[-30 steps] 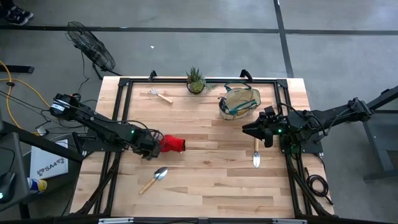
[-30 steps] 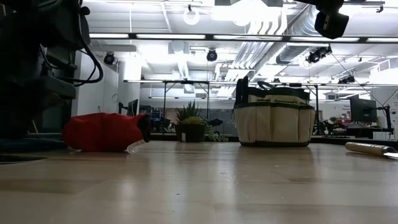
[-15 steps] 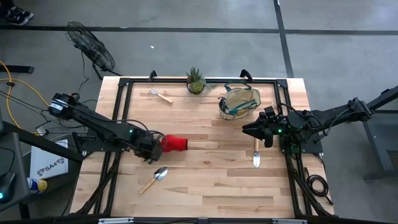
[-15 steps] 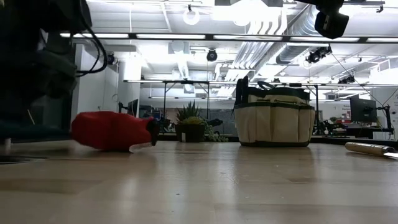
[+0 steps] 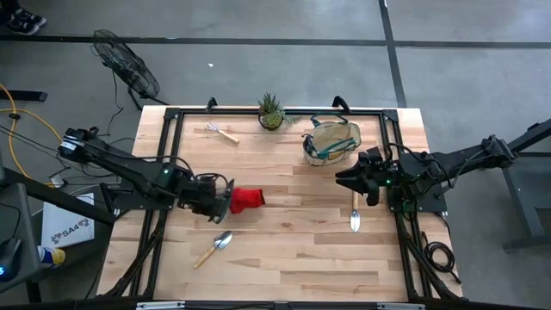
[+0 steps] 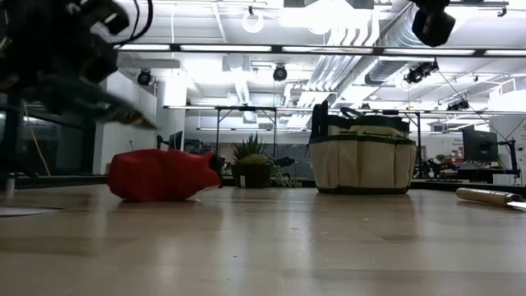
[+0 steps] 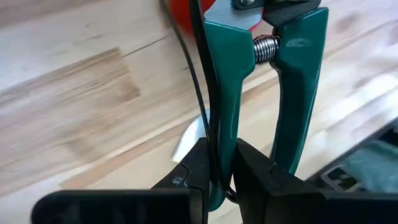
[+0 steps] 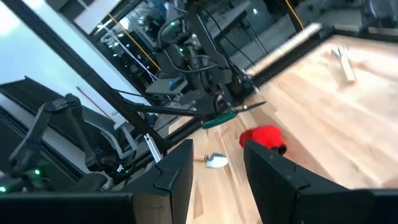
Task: Pick & Place Garden tools in Gardening bag
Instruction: Put the green shear scissors into the light brown gardening bag
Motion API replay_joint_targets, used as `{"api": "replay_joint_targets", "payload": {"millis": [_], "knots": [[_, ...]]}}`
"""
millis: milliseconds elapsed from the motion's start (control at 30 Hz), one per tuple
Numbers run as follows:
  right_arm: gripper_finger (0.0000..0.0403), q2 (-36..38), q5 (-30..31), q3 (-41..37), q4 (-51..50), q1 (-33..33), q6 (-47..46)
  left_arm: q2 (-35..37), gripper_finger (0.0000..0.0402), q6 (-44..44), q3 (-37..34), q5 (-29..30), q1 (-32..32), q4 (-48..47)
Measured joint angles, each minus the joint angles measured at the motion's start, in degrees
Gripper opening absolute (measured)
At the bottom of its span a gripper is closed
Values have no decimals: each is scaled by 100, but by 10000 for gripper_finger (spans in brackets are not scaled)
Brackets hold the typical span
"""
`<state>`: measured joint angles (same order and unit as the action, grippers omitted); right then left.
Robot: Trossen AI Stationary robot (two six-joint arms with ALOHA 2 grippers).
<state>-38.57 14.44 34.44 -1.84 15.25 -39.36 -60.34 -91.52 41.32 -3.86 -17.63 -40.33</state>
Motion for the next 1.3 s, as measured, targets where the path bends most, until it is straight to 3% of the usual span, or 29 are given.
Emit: {"api": "replay_joint_targets", "payload": {"millis": [167,433,633,1100,1300], "knots": [[135,0,3,0,233,2,712,-3,40,-27,296,223,2,101],[135,-10,46,2,687,2,1919,-100,40,-52,368,626,18,1139],[135,-237,212,2,1348,0,2957,-326,40,86,367,637,380,2108],[135,-1321,490,38,2796,2,5968,-1507,40,439,369,-577,1524,5344],[135,-1982,540,635,2537,-23,7374,-1974,40,585,886,-1162,1865,5476]]}}
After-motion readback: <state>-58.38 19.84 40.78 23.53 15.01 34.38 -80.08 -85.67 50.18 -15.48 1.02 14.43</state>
